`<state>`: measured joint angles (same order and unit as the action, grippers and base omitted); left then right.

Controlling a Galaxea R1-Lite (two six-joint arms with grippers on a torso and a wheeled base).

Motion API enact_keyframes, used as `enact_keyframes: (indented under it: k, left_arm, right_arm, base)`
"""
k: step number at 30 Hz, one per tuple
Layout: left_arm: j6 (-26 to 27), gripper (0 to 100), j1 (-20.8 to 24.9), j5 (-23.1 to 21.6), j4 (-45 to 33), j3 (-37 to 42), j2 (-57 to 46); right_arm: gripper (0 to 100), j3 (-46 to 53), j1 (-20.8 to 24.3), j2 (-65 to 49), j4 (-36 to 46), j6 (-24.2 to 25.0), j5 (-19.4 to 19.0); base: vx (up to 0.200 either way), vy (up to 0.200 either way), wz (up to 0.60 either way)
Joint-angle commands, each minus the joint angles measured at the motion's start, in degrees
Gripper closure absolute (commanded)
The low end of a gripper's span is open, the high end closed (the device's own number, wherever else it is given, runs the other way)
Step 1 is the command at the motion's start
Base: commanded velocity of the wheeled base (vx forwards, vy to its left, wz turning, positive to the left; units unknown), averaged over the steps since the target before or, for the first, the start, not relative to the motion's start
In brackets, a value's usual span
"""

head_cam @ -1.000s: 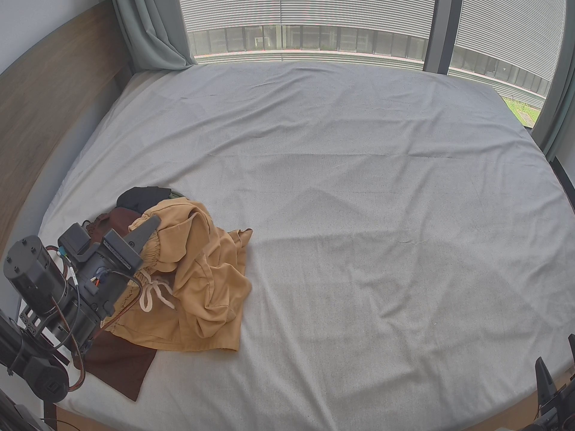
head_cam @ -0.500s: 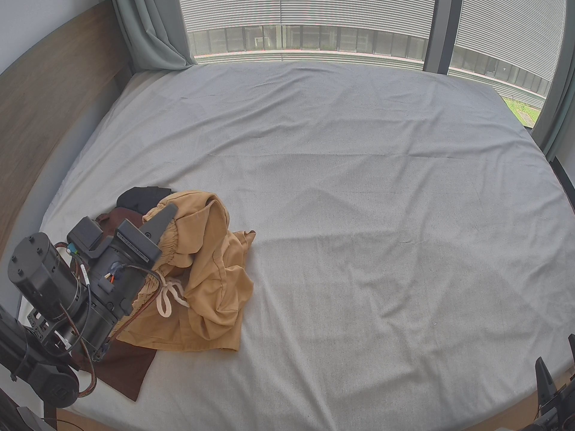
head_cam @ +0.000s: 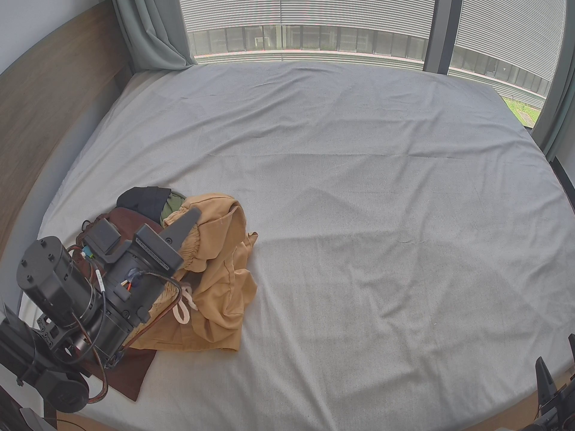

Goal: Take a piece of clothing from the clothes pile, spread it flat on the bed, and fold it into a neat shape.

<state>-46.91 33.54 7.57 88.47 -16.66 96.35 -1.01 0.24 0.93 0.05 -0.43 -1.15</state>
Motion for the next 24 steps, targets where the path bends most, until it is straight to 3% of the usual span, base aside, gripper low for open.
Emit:
enact_keyframes:
  k: [1,24]
  left_arm:
    - [-0.02,100,1.8,-0.1,0.04,-0.56,1.29]
    - [-1.34,100,11.46,-0.71,0.13,-5.13,8.76]
  right_arm:
    - [0,1.01,0.02,-0.75,-0.05,-0.01,0.0]
    - [0,1.01,0.02,-0.66,-0.05,-0.01,-0.08]
  base:
    - [0.0,0.0,0.0]
    - [0.0,0.0,0.0]
